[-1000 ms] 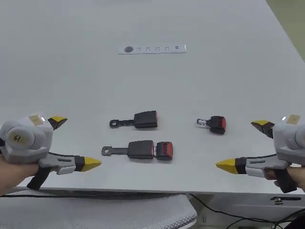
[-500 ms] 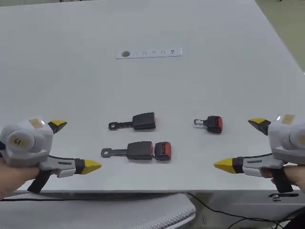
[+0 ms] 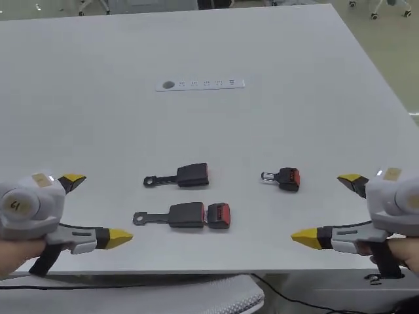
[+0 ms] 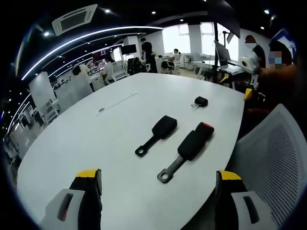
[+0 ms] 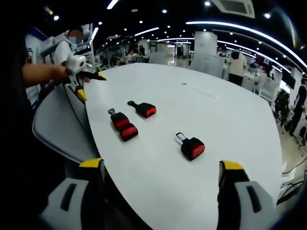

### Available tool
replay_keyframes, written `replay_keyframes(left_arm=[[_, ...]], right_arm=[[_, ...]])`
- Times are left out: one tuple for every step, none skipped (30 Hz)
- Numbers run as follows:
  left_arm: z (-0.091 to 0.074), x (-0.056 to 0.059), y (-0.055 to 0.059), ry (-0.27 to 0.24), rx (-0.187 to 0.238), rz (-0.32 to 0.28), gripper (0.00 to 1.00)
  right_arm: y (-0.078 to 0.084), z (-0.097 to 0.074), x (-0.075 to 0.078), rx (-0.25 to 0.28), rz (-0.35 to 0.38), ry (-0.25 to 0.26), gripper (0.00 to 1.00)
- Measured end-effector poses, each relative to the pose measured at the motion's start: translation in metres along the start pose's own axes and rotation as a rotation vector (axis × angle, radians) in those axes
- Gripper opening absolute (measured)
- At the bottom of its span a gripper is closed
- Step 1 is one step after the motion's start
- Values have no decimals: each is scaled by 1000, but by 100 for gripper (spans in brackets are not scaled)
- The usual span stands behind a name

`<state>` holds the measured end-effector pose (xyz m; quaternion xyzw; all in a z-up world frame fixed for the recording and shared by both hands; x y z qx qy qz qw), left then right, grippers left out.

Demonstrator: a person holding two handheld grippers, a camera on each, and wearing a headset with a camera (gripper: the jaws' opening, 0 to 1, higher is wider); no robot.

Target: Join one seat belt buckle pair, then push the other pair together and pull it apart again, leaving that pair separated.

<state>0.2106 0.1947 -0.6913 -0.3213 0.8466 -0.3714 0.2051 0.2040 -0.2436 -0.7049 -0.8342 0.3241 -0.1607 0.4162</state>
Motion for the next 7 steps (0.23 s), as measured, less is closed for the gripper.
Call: replay_keyframes(left_arm=[[0,0,0,0,1,0,100],[0,0,1,1,1,-2,100],[0,0,1,-1,3,3,100],[1,-1,2,-7,5,11,100],[1,-2,3,-7,6,10,100],[1,-3,4,-7,7,5,100],[1,-3,5,-7,7,6,100]], right_arm=[[1,0,2,1,-3,1,100],[1,0,3,2,-4,2,100],[2,0,5,3,-4,5,100],[2,0,6,3,-3,7,100],[3,1,7,2,0,8,100],[4,1,8,4,4,8,100],[5,1,8,5,9,9,100]])
Point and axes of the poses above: the centre of the closed fingertips' face, and the gripper's own axes: z roughly forward along the fingers, x roughly to its right, y roughly out of its underside, the point moved 8 cm from there along -z, roughly backward along the fingers
